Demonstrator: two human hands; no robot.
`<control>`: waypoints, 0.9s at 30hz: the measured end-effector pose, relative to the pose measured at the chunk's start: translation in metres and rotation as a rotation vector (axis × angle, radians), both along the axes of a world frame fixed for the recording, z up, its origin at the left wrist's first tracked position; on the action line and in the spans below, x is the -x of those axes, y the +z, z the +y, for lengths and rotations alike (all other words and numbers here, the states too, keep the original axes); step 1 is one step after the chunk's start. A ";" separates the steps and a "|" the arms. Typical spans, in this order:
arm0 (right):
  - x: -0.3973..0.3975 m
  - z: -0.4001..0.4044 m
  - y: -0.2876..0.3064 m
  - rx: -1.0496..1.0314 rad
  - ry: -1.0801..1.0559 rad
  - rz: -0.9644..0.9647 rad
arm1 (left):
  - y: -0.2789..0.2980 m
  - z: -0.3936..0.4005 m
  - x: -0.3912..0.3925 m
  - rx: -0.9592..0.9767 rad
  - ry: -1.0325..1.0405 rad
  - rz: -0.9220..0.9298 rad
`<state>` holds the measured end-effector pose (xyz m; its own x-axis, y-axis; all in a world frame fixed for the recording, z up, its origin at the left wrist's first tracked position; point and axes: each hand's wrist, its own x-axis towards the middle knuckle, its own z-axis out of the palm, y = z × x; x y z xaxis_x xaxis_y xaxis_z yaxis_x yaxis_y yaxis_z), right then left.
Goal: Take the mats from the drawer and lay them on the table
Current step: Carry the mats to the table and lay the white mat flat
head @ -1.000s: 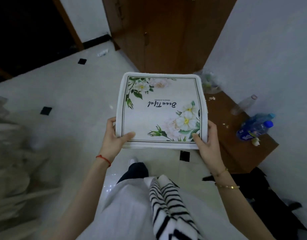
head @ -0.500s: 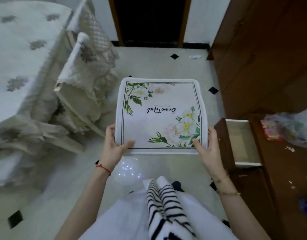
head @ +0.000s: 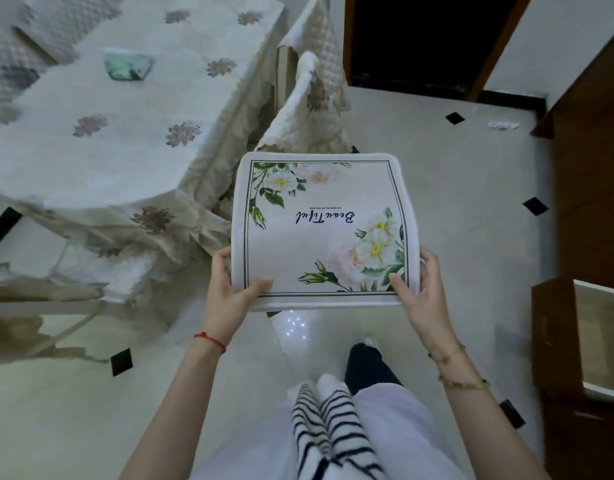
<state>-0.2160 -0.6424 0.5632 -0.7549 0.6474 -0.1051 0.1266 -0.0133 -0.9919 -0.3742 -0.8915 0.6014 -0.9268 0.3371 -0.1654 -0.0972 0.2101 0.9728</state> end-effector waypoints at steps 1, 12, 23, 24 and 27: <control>0.010 0.003 0.000 -0.003 0.000 0.006 | 0.000 0.001 0.009 -0.002 0.006 -0.001; 0.168 0.142 0.019 -0.079 0.061 0.073 | 0.005 0.128 0.150 -0.101 0.085 0.057; 0.386 0.357 0.074 -0.156 0.272 0.117 | 0.028 0.322 0.315 -0.162 0.300 0.087; 0.405 0.371 0.073 -0.160 0.289 0.114 | 0.028 0.333 0.329 -0.161 0.319 0.084; 0.466 0.406 0.067 -0.170 0.346 0.108 | 0.026 0.363 0.374 -0.161 0.372 0.087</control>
<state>-0.6822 -0.2364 0.6305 -0.9322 0.3544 0.0741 -0.0108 0.1774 -0.9841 -0.7478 -0.5284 0.6271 -0.9985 -0.0084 -0.0533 -0.0534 0.0210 0.9984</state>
